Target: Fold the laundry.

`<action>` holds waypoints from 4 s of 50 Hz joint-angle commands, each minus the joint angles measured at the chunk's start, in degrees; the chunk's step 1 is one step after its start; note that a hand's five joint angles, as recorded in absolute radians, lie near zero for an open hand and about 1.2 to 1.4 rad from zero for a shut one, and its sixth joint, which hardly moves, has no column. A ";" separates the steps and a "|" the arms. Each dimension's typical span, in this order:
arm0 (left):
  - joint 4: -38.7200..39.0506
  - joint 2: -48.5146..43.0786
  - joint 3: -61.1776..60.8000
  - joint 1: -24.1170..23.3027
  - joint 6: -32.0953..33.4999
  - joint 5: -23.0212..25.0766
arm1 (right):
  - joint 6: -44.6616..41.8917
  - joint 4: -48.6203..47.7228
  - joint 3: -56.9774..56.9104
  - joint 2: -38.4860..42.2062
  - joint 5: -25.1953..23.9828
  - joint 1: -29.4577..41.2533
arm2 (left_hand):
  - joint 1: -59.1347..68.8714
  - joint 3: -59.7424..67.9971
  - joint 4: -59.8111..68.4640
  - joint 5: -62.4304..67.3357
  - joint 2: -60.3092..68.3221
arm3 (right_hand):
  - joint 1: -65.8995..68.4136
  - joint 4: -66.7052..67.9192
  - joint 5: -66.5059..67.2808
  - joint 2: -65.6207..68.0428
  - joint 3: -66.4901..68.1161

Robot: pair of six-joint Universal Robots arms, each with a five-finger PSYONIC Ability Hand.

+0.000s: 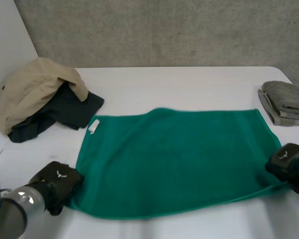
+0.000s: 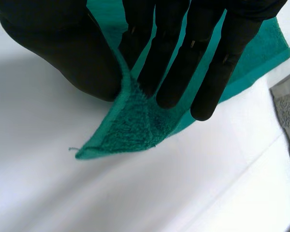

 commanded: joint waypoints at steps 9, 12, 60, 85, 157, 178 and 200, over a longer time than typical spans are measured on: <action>19.33 -15.85 19.07 -1.44 -8.71 -0.32 | 8.41 -24.20 -10.66 9.82 0.37 4.71 | 13.78 11.53 11.21 13.12 11.22 | 15.78 11.26 11.32 12.03 11.62; 21.44 -21.73 25.12 -2.06 -12.05 -1.28 | 8.68 -30.88 -14.79 14.30 0.46 5.94 | 13.78 11.53 11.21 13.12 11.22 | 15.78 11.26 11.32 12.03 11.62; 24.78 -19.56 29.46 -9.18 -21.82 -5.42 | 29.33 -16.03 -10.68 10.44 -10.61 -6.97 | -56.22 -58.47 -58.79 -56.88 -58.78 | -38.18 -42.70 -42.64 -41.93 -42.34; 26.89 -20.00 28.23 -11.55 -21.99 -4.63 | 27.76 -39.31 -5.76 15.83 -4.74 -14.87 | -56.22 -58.47 -58.79 -56.88 -58.78 | 15.78 11.26 11.32 12.03 11.62; 30.32 -14.73 22.78 -17.09 -21.91 -4.63 | 20.63 -44.25 -3.90 11.24 -0.41 19.81 | -56.22 -58.47 -58.79 -56.88 -58.78 | 15.78 11.26 11.32 12.03 11.62; 30.41 -13.41 23.57 -16.47 -23.92 -5.15 | 29.49 -47.68 -4.34 14.06 -10.62 37.59 | -56.22 -58.47 -58.79 -56.88 -58.78 | -54.22 -58.74 -58.68 -57.97 -58.38; -0.96 -41.71 54.69 -26.76 -40.54 -14.99 | 57.55 -11.56 -31.05 26.87 -9.74 23.52 | -56.01 -58.26 -58.57 -56.66 -58.56 | -54.22 -58.74 -58.68 -57.97 -58.38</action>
